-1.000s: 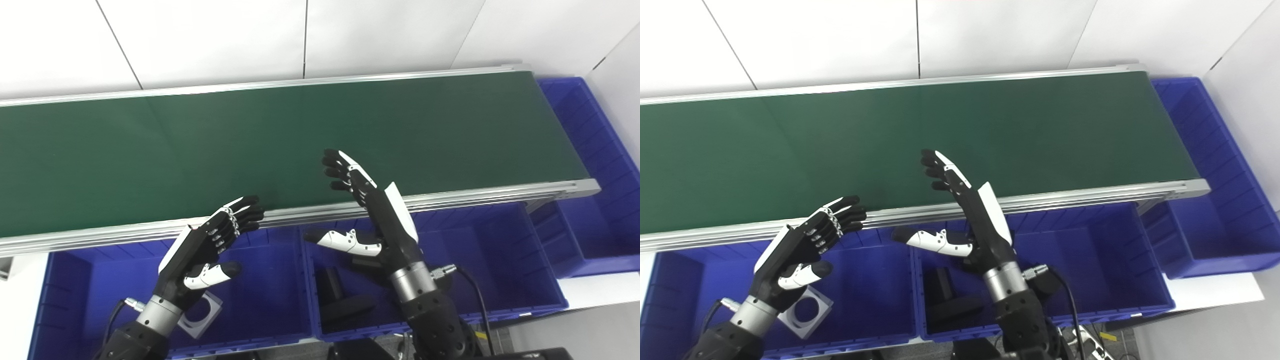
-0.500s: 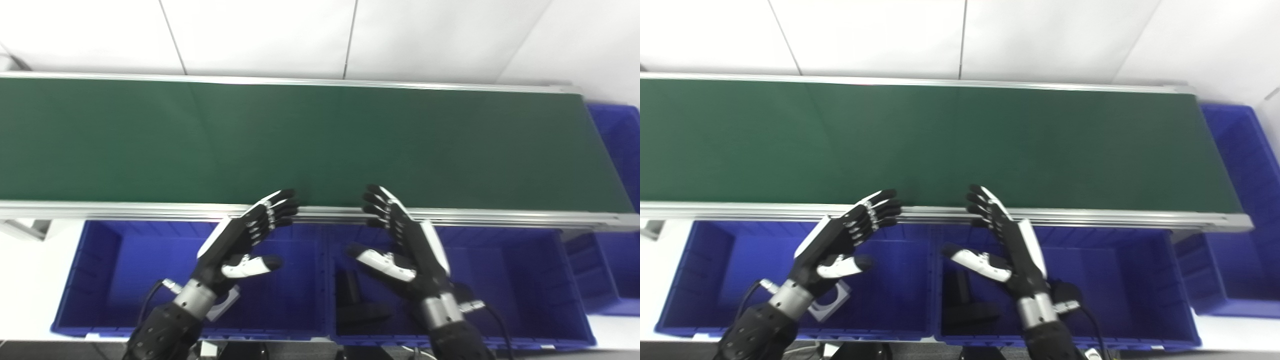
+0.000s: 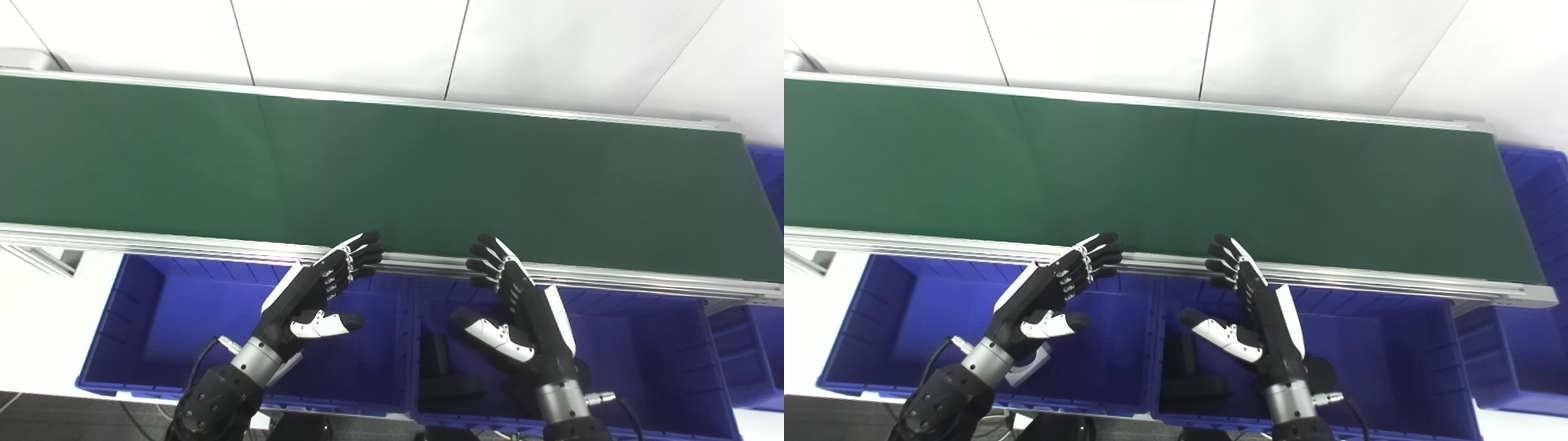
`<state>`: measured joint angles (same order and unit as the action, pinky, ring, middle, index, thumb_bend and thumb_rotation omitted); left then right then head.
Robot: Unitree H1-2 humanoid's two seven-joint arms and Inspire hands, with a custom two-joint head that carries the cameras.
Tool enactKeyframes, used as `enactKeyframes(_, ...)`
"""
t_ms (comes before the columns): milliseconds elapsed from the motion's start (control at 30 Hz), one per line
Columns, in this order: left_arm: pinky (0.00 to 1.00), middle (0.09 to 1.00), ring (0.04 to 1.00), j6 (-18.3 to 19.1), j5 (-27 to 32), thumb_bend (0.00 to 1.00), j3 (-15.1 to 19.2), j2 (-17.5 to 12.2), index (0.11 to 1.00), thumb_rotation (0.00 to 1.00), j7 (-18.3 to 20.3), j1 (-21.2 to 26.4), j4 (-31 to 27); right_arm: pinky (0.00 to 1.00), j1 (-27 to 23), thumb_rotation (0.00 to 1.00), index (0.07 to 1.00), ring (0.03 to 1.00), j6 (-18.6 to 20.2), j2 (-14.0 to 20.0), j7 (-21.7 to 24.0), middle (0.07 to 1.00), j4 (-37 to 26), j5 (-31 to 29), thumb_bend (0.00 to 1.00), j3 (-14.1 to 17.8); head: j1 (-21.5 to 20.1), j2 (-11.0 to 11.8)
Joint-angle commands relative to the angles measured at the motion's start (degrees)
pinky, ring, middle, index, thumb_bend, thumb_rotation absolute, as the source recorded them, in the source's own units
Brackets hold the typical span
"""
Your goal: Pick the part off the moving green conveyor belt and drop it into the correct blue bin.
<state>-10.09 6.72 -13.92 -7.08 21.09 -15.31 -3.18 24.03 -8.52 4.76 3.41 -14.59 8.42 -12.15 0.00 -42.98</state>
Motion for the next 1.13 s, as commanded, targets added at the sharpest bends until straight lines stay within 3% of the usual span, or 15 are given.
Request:
enactKeyframes(0, 0.86, 0.882, 0.889, -2.0, -0.4, 1.00, -0.1, 0.1, 0.891, 0.52, -0.2, 0.5, -0.8, 0.73, 0.3, 0.48, 0.897, 0.807, -4.1, -0.2, -0.4, 0.847, -1.3, -0.6, 0.69, 0.3, -0.2, 0.2)
enactKeyframes(1100, 0.86, 0.873, 0.881, -3.1, 0.2, 0.99, 0.2, -0.5, 0.879, 0.49, 0.1, 1.5, 1.0, 0.73, -1.1, 0.48, 0.876, 0.805, -4.4, -0.8, -0.4, 0.840, 0.9, 0.5, 0.69, 0.1, -2.7, 0.8)
